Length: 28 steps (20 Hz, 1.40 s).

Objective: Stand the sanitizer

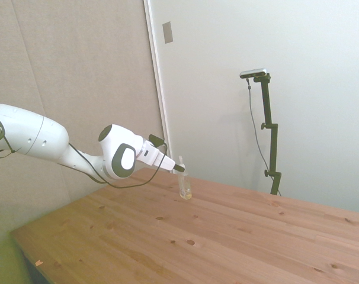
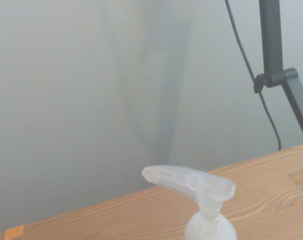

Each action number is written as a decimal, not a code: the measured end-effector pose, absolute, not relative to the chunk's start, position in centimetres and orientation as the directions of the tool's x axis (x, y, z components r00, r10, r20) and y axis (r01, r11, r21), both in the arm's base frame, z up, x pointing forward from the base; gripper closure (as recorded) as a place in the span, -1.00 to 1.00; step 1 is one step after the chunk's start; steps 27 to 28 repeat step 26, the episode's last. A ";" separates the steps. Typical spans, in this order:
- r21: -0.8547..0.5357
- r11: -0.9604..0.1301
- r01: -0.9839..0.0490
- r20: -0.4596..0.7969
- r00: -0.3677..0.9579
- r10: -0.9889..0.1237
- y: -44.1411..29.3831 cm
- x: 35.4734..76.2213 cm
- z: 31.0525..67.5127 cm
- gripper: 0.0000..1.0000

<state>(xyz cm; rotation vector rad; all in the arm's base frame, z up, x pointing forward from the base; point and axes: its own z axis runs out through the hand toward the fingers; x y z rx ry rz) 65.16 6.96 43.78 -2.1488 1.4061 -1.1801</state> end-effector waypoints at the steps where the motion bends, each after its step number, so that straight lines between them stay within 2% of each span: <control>1: -0.635 -0.471 -0.613 0.453 0.198 -0.869 6.9 65.0 44.0 -1.00; 9: -0.538 -0.534 -0.652 0.340 0.412 -0.845 6.2 62.8 44.9 -1.00; 13: -0.517 -0.548 -0.657 0.280 0.475 -0.834 5.4 61.4 44.8 -1.00; 18: -0.458 -0.576 -0.677 0.206 0.550 -0.809 5.4 56.4 44.4 -1.00; 21: -0.431 -0.577 -0.694 0.176 0.563 -0.808 4.4 52.8 45.4 -1.00; 24: -0.391 -0.566 -0.726 0.095 0.579 -0.809 2.9 49.5 46.9 -1.00; 26: -0.350 -0.570 -0.744 0.025 0.601 -0.799 1.7 47.9 48.1 -1.00; 28: -0.350 -0.570 -0.744 0.025 0.601 -0.799 1.7 47.9 48.1 -1.00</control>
